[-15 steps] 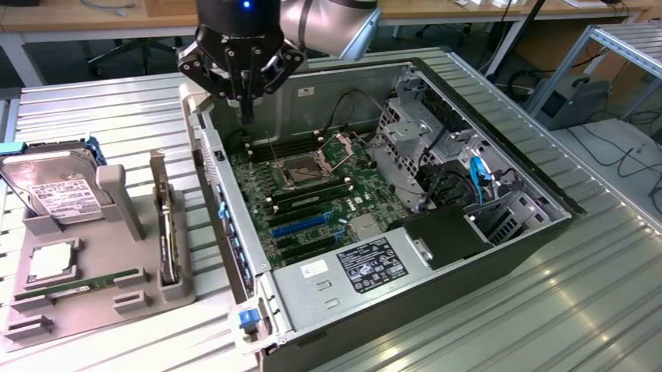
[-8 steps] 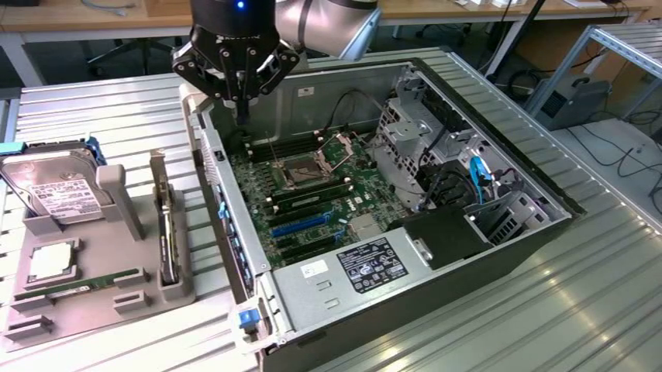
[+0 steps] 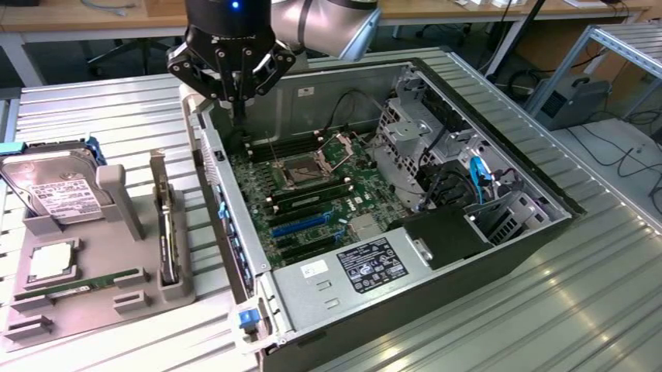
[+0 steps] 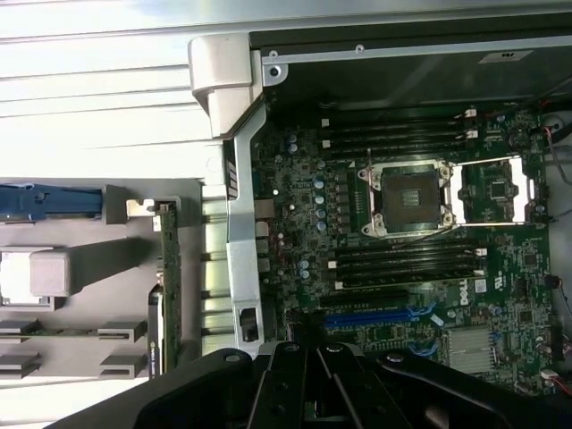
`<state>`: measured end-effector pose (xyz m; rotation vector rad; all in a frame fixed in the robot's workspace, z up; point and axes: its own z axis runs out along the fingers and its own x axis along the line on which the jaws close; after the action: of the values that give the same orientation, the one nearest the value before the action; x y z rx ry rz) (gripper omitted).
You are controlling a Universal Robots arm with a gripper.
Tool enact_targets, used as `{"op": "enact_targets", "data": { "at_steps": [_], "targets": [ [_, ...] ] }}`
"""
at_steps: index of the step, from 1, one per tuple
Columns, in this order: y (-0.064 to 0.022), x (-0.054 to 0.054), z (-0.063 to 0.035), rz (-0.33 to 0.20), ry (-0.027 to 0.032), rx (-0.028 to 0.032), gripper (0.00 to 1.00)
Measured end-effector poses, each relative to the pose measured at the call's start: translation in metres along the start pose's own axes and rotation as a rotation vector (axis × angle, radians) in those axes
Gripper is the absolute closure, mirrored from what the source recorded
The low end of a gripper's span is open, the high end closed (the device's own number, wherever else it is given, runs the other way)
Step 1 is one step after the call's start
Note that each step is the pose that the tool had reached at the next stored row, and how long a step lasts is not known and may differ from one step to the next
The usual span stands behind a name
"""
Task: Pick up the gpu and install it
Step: 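Reach for the gpu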
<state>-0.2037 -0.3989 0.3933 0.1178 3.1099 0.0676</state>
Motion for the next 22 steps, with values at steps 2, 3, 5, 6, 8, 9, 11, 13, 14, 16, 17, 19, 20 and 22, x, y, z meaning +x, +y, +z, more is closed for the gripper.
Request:
{"op": "enact_targets", "data": {
  "at_steps": [2,3,5,6,8,9,11,13,14,16,17,19,20,22],
  "targets": [
    [-0.0001,0.001,0.0000,0.000,0.0000,0.0000,0.89],
    [-0.0001,0.002,0.0000,0.000,-0.0001,-0.0001,0.89],
    [-0.0002,0.003,0.0000,0.000,-0.0001,-0.0001,0.89],
    [-0.0002,0.003,0.0000,0.000,0.0000,-0.0001,0.89],
    [-0.0003,0.004,0.0000,0.000,-0.0001,-0.0001,0.89],
    [-0.0004,0.005,-0.0001,0.000,0.0000,0.0000,0.89],
    [-0.0004,0.006,-0.0001,0.000,0.0000,-0.0001,0.89],
    [-0.0005,0.007,-0.0001,0.000,-0.0001,-0.0001,0.89],
    [-0.0006,0.007,-0.0001,0.000,0.0000,0.0000,0.89],
    [-0.0006,0.008,-0.0001,0.000,-0.0001,-0.0001,0.89],
    [-0.0007,0.009,-0.0001,0.000,0.0000,0.0000,0.89],
    [-0.0007,0.010,-0.0002,0.000,0.0000,-0.0001,0.89],
    [-0.0008,0.010,-0.0002,0.000,0.0000,0.0000,0.89],
    [-0.0009,0.011,-0.0002,0.000,-0.0001,-0.0001,0.89]
  ]
}}
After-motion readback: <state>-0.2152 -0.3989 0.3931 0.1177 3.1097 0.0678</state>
